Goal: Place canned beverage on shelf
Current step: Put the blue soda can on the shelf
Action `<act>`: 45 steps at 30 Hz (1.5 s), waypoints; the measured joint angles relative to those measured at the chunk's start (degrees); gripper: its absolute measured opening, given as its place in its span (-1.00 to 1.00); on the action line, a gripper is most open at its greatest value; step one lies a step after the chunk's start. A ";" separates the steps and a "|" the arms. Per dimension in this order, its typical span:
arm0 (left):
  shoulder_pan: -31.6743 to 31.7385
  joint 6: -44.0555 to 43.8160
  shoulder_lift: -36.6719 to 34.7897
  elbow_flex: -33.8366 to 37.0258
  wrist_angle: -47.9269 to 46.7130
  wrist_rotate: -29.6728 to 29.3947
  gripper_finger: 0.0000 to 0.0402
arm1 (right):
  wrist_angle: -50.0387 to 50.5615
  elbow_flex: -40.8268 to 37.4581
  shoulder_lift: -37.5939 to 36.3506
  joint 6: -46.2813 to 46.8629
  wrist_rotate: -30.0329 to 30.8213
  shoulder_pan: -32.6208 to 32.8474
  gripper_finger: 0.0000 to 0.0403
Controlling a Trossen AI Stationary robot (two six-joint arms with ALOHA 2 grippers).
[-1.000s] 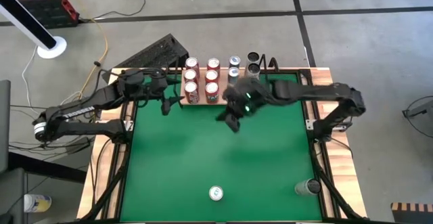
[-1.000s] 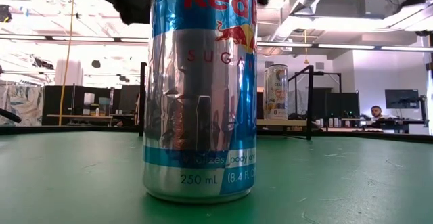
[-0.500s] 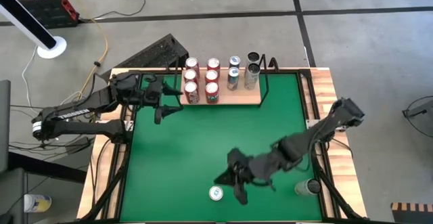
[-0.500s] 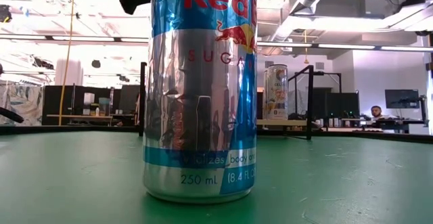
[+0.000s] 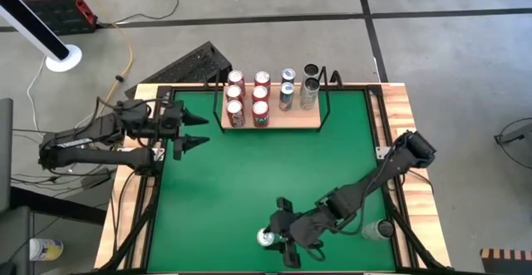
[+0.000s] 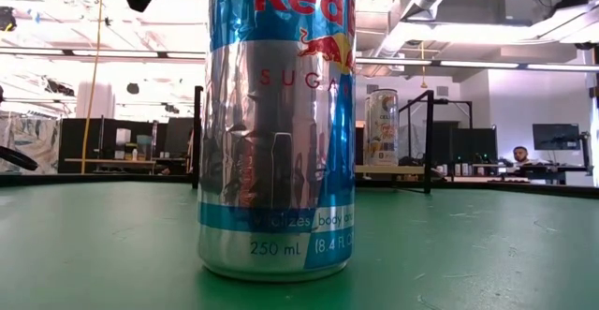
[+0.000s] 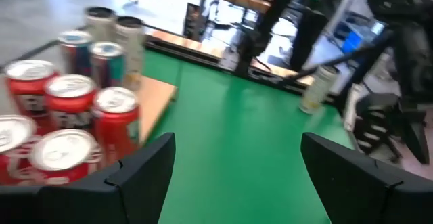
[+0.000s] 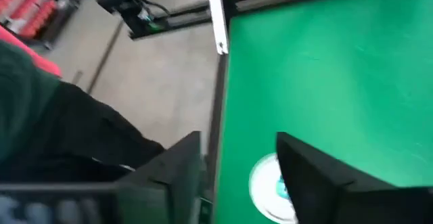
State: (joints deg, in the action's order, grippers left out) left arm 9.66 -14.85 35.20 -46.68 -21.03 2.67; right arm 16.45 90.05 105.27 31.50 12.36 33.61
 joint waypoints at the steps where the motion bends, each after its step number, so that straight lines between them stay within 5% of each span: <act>1: -0.23 -0.09 -0.24 0.00 -0.08 -1.34 0.51 | 1.10 0.01 0.00 -0.34 -0.02 -0.41 0.18; 7: -0.71 -0.88 -0.76 0.02 -0.72 -3.01 0.51 | 4.39 0.07 0.68 -1.61 -0.51 -2.15 0.64; 12: -0.71 -0.88 -0.35 0.02 -1.25 -3.40 0.51 | 6.12 0.05 2.36 -1.61 -3.87 -2.96 0.82; 45: -0.67 -0.22 0.91 0.04 -5.30 -4.87 0.51 | 7.10 -0.01 6.62 -9.72 -1.52 -2.14 0.85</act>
State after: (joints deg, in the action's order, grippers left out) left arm 8.99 -15.07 36.11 -46.63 -26.33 -2.20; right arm 23.55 90.04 111.90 21.78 10.83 31.46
